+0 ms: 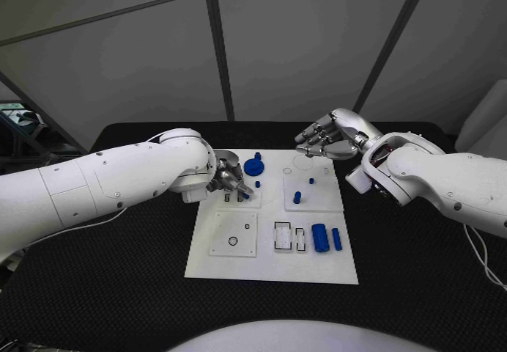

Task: Assemble the parts on the task board

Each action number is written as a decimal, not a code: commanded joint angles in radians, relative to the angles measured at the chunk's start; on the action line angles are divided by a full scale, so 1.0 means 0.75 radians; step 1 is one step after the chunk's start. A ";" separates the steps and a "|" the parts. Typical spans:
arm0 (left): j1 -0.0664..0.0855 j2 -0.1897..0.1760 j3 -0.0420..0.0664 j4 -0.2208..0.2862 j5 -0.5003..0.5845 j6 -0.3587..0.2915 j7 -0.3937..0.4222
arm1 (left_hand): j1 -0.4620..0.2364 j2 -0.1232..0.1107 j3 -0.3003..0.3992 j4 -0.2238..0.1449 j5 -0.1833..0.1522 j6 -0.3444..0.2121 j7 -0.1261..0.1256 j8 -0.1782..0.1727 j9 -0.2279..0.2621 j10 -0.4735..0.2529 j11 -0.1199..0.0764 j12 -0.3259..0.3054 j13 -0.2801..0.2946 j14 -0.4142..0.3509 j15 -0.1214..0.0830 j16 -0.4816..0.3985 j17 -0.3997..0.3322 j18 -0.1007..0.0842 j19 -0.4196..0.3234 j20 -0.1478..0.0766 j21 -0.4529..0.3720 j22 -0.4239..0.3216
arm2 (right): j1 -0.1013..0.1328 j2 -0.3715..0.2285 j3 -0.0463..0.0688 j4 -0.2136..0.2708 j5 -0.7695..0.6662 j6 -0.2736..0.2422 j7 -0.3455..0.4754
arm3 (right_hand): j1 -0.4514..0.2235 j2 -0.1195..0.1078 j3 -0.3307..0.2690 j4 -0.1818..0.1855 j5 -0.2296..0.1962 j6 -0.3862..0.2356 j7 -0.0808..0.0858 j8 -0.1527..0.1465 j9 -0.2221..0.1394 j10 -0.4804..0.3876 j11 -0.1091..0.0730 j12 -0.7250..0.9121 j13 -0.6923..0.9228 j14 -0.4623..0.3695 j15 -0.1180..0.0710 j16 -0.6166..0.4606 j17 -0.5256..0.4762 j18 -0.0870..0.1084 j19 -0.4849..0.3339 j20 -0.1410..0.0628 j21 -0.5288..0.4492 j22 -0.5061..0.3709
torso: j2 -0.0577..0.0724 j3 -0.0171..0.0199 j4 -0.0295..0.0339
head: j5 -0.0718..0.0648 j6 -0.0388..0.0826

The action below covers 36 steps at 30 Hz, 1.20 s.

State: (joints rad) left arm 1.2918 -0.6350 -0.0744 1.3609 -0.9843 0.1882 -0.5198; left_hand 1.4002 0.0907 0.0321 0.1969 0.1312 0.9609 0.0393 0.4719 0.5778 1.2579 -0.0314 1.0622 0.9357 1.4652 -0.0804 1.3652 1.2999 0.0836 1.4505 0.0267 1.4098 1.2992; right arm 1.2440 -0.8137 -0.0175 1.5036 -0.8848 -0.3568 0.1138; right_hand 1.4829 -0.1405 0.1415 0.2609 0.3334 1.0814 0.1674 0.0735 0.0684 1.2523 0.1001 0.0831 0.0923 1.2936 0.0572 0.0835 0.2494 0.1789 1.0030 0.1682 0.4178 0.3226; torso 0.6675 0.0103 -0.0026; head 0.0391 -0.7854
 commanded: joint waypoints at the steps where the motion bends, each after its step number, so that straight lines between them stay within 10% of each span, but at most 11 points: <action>1: -0.004 -0.006 -0.004 0.002 0.024 0.004 -0.010 | 0.016 -0.036 0.129 -0.025 0.025 -0.008 0.008 -0.013 0.002 -0.011 0.003 -0.019 -0.014 0.050 -0.009 -0.006 0.003 -0.035 0.000 -0.009 -0.001 0.001 | 0.002 0.002 0.001 -0.001 -0.002 0.017 0.001 | -0.003 0.005 0.001 -0.009 0.007 -0.003 0.008 -0.008 -0.001 -0.002 0.008 -0.007 -0.001 0.000 0.005 -0.005 -0.002 0.004 0.006 0.003 -0.006 -0.002 | -0.001 0.0003 0.0019 | 0.002 -0.001; 10: -0.004 -0.024 -0.004 0.012 0.085 -0.032 -0.003 | -0.211 -0.301 0.861 -0.114 0.086 -0.012 0.025 0.019 0.084 0.005 0.012 -0.063 -0.053 0.052 0.001 -0.011 0.012 -0.034 -0.001 0.002 -0.007 0.011 | 0.002 0.005 0.001 -0.005 -0.002 0.023 0.001 | -0.007 0.004 0.001 -0.007 0.014 -0.003 0.009 -0.008 -0.001 -0.002 0.009 -0.007 -0.003 0.001 0.005 -0.008 -0.003 0.004 0.007 0.004 -0.009 -0.004 | 0.000 0.0004 0.0011 | 0.009 0.002; 26: -0.005 -0.071 -0.004 0.052 0.204 -0.126 0.017 | -0.364 -0.321 1.052 -0.260 0.115 -0.005 0.016 0.057 0.148 0.036 0.009 -0.036 -0.024 0.054 -0.004 -0.013 0.017 -0.036 0.003 0.001 -0.004 0.026 | 0.002 0.009 0.001 -0.014 -0.002 0.028 0.002 | -0.013 0.002 0.000 -0.004 0.018 -0.005 0.010 -0.009 -0.001 -0.002 0.010 -0.008 -0.005 0.001 0.006 -0.011 -0.004 0.004 0.007 0.005 -0.013 -0.006 | -0.001 0.0014 0.0012 | 0.020 0.001; 36: -0.005 -0.101 -0.005 0.082 0.134 -0.178 0.018 | -0.415 -0.328 1.066 -0.299 0.239 0.007 0.011 0.068 0.166 0.055 0.004 -0.016 -0.003 0.055 -0.008 -0.014 0.019 -0.037 0.007 -0.002 -0.001 0.035 | 0.002 0.008 0.001 -0.018 -0.002 0.027 0.002 | -0.015 0.002 -0.001 -0.003 0.018 -0.005 0.011 -0.009 -0.001 -0.003 0.011 -0.008 -0.005 0.000 0.007 -0.012 -0.004 0.003 0.007 0.005 -0.014 -0.007 | -0.001 0.0019 0.0021 | 0.026 -0.004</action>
State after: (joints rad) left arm 1.2870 -0.7099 -0.0786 1.4178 -0.8593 0.0910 -0.5163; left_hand 1.0973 -0.1577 0.6415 0.1663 0.3083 0.9600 0.0483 0.5168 0.7017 1.2858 -0.0231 1.0475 0.9329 1.4675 -0.0779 1.3616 1.3079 0.0836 1.4505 0.0269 1.4097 1.3079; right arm 1.2438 -0.8077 -0.0177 1.4895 -0.8850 -0.3420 0.1118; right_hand 1.4829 -0.1405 0.1415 0.2609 0.3426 1.0777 0.1711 0.0735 0.0684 1.2523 0.1001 0.0835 0.0892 1.2936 0.0572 0.0788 0.2471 0.1789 1.0029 0.1681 0.4139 0.3182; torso 0.6671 0.0115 -0.0011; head 0.0581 -0.7882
